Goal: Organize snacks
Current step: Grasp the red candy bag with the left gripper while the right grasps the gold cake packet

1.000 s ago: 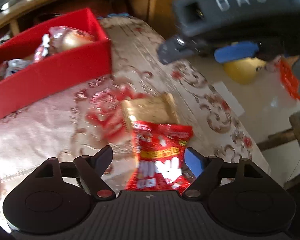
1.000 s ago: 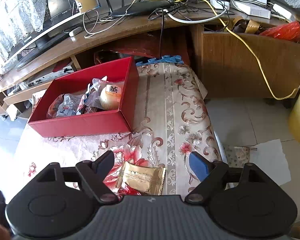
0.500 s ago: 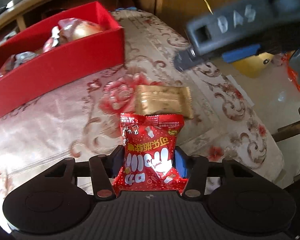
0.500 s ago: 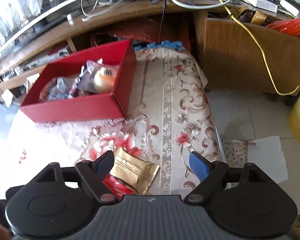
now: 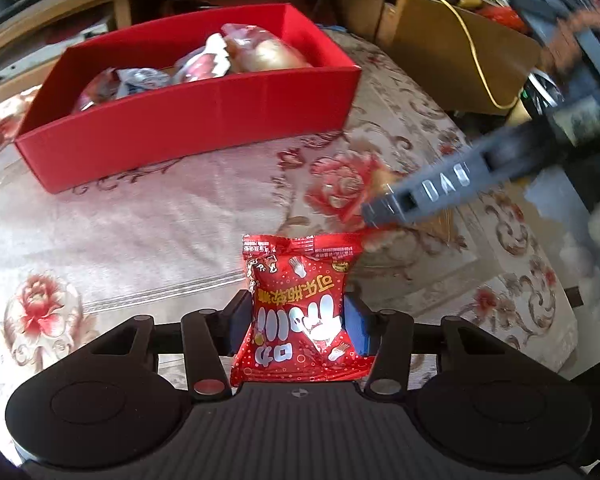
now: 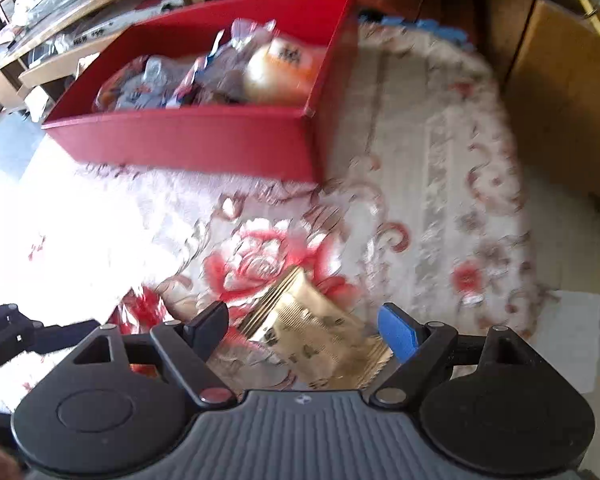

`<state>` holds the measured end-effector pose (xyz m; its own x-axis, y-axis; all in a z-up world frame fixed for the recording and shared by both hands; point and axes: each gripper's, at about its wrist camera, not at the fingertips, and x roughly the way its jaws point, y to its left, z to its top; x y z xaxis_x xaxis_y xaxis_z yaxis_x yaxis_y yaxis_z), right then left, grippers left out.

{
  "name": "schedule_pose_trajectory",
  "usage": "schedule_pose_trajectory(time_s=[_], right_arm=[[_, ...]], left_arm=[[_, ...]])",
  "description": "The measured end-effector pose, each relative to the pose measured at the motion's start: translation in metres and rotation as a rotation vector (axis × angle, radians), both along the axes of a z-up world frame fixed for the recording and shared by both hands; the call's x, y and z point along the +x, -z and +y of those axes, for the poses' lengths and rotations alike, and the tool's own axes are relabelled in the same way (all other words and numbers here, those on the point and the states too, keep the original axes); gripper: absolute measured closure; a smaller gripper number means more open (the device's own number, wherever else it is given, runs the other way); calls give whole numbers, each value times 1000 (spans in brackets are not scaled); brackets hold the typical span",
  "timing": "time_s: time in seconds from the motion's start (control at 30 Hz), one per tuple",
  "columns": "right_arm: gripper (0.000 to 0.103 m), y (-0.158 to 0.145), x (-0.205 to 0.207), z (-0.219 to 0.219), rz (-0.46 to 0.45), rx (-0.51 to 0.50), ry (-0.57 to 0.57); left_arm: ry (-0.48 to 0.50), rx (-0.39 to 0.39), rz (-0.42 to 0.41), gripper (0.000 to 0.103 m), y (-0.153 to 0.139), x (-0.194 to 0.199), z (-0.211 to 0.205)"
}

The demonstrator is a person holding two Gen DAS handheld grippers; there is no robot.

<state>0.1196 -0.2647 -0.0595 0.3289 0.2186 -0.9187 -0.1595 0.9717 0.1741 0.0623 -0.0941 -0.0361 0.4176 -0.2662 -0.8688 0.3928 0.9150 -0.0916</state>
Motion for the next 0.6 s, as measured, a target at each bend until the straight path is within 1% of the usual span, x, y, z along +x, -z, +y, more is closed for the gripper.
schedule_pose_trajectory(time_s=[0.07, 0.2, 0.3, 0.37, 0.4, 0.47, 0.5, 0.57, 0.6], right_arm=[[18, 2, -6, 3, 11, -12, -15], [18, 3, -27, 7, 18, 3, -46], [18, 3, -25, 8, -7, -70, -14], [18, 3, -17, 10, -12, -98, 1], [18, 4, -14, 13, -9, -100, -2], [10, 8, -11, 22, -9, -123, -22], [8, 9, -11, 27, -15, -143, -36], [0, 11, -9, 30, -6, -132, -33], [0, 12, -9, 30, 4, -129, -38]], left_arm=[[-13, -4, 5, 45, 1, 3, 5], [-32, -12, 11, 42, 3, 7, 11], [-48, -19, 8, 40, 2, 9, 14], [-56, -5, -4, 31, 3, 11, 14], [-63, 3, -8, 30, 4, 13, 14], [-77, 7, 3, 28, 9, 17, 17], [-87, 9, 12, 27, 12, 19, 18], [-94, 5, 14, 25, 16, 22, 21], [-96, 8, 12, 25, 16, 22, 20]])
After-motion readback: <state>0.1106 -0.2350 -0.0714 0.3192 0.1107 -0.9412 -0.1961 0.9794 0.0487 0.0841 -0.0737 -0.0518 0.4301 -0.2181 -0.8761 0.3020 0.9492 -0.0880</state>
